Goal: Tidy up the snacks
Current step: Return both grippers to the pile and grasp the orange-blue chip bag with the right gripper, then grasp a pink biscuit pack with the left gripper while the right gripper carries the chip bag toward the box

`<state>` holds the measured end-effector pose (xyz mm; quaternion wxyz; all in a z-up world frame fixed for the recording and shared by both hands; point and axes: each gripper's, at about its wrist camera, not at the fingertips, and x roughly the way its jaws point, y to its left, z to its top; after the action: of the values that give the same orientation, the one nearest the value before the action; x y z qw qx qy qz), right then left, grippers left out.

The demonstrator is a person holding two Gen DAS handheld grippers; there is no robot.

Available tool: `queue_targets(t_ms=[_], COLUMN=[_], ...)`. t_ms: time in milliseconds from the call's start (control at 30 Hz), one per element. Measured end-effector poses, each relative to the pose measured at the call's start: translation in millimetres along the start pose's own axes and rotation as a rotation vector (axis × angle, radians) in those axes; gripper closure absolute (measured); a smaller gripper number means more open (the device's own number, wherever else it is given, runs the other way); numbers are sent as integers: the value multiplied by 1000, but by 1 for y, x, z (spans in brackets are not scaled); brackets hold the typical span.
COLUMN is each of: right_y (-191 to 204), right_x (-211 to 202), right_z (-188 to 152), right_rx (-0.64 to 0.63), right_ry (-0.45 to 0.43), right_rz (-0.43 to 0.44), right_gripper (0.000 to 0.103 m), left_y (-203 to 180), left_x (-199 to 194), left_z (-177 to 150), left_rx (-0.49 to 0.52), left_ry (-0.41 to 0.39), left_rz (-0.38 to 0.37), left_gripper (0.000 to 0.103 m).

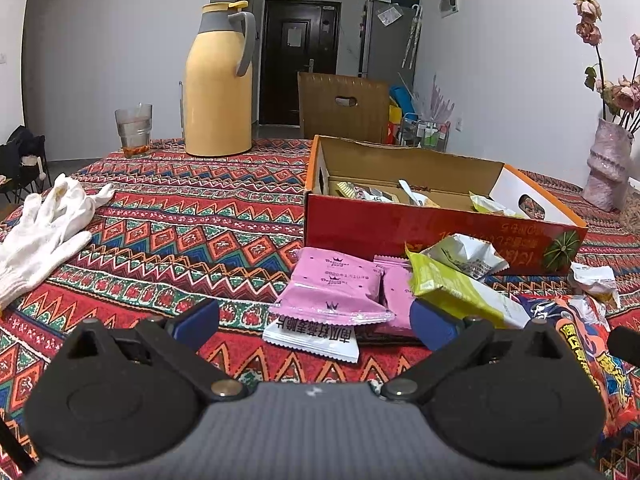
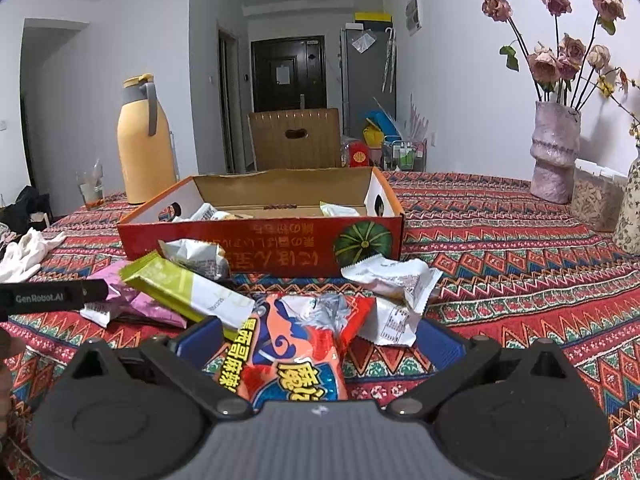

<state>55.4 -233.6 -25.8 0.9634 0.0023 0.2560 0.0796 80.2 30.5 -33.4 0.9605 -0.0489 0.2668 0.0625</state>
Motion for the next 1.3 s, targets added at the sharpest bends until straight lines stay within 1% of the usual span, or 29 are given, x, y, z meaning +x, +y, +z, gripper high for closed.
queue_targets(t_ms=[167,300,467,567,633,767,800,833,867,900,967,1033,1167,1300], right_y=[0,-1,12,18,20,18,17,16,14,14,14,13,12,6], right_x=[9,16,28,39,46,55,56,57,58,58,55,51,38,25], right_z=[-1,1,3,4,4,-1,-1,-2,-3,-5,-6,-6,-5,1], right_rx=[-10,11,-4,-3,3,19,21,25,30,29,20,22,14,17], right_ry=[29,61,91,119,144,194,201,211,223,222,211,200,145,72], right_rz=[-9,5,25,12,-3,-14,-15,-9,-2,-6,-1,13,30,17], right_gripper=[0,0,0,1,8,13,18,26,28,30,38,42,43,43], left_y=[1,1,2,2,3,4,4,4,4,4,4,4,4,3], left_x=[1,2,1,1,2,2,3,3,3,3,3,3,3,4], left_z=[0,-1,-1,-2,-2,-3,-2,-2,-2,-2,-2,-2,-2,-2], left_rx=[-9,-13,-14,-17,-21,-28,-29,-29,-30,-30,-30,-29,-30,-32], left_ry=[4,8,10,11,13,18,20,22,23,22,22,24,26,31], left_rz=[-1,-1,-4,-7,-9,-18,-19,-20,-21,-21,-21,-20,-14,-11], left_gripper=[0,0,0,0,0,0,0,0,0,0,0,0,0,0])
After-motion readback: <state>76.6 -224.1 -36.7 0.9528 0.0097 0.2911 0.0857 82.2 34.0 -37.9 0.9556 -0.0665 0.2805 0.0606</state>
